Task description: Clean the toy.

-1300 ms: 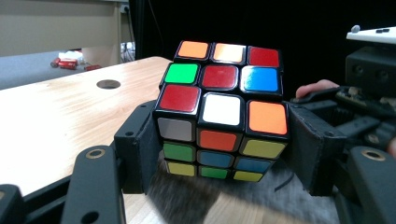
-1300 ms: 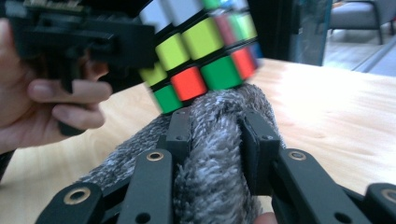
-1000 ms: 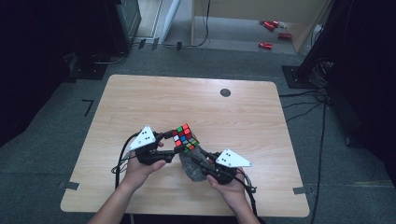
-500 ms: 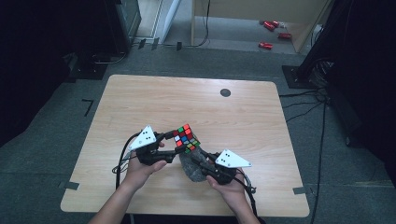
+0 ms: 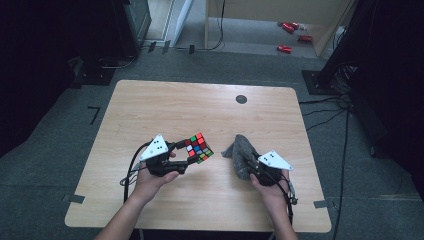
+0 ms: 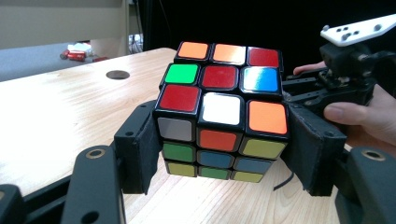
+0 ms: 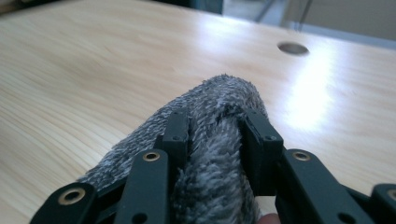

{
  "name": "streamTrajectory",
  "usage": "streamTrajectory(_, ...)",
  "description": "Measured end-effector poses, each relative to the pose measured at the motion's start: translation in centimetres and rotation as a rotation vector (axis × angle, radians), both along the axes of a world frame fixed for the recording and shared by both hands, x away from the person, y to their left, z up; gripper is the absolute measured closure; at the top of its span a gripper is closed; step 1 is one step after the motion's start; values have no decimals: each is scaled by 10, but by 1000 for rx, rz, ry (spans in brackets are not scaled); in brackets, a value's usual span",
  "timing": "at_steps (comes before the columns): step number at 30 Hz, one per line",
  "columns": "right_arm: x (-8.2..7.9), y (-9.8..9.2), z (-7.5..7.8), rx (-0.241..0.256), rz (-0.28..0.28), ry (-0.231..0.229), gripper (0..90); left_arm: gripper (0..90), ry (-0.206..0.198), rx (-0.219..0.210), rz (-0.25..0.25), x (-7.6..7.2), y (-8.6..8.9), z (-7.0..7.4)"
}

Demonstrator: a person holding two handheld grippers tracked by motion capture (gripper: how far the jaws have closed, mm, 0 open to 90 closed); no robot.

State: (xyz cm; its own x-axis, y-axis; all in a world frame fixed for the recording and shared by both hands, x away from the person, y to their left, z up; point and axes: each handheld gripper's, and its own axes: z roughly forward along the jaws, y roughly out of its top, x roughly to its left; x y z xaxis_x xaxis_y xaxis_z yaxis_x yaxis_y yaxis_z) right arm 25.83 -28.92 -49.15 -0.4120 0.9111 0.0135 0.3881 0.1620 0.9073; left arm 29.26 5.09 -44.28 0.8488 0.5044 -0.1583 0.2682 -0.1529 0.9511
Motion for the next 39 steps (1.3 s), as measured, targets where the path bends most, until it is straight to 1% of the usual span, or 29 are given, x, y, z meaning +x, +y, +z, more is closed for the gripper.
streamTrajectory(3,3,-3,-9,-16,-17,42,654,349,8,6,11,1,0,0)
streamTrajectory(5,4,-4,-14,-32,-24,61,640,349,11,7,16,1,0,-1)
streamTrajectory(7,5,-4,-17,-37,-21,74,589,349,15,11,22,2,0,-1)
streamTrajectory(9,5,-4,-17,-37,-33,69,498,349,15,12,23,2,1,-1)
streamTrajectory(10,5,-5,-16,-34,-32,54,458,349,16,11,23,2,1,-1)
streamTrajectory(13,3,-5,-8,-4,-34,16,335,349,23,5,26,2,1,-1)
streamTrajectory(15,1,-3,-1,27,-21,-6,295,349,29,9,31,3,0,-2)
streamTrajectory(17,-3,4,6,52,22,-43,273,349,39,11,34,3,-1,-2)
streamTrajectory(19,-6,15,10,59,73,-68,246,349,42,7,33,3,-2,-2)
streamTrajectory(21,-10,27,11,54,122,-86,232,349,44,8,33,2,-4,-1)
streamTrajectory(25,-15,49,11,33,202,-122,188,349,45,6,31,-1,-8,-1)
streamTrajectory(28,-20,62,11,30,248,-153,180,349,51,8,31,-3,-12,0)
streamTrajectory(30,-23,69,11,37,265,-162,178,349,52,13,25,-5,-15,0)
streamTrajectory(33,-25,78,11,26,282,-168,179,349,63,17,17,-6,-19,-1)
streamTrajectory(36,-27,83,11,18,290,-176,179,349,74,19,21,-7,-22,-2)
streamTrajectory(38,-28,86,10,4,287,-182,183,349,88,15,24,-8,-24,-2)
streamTrajectory(39,-28,87,9,-3,287,-184,186,349,89,18,22,-8,-25,-2)
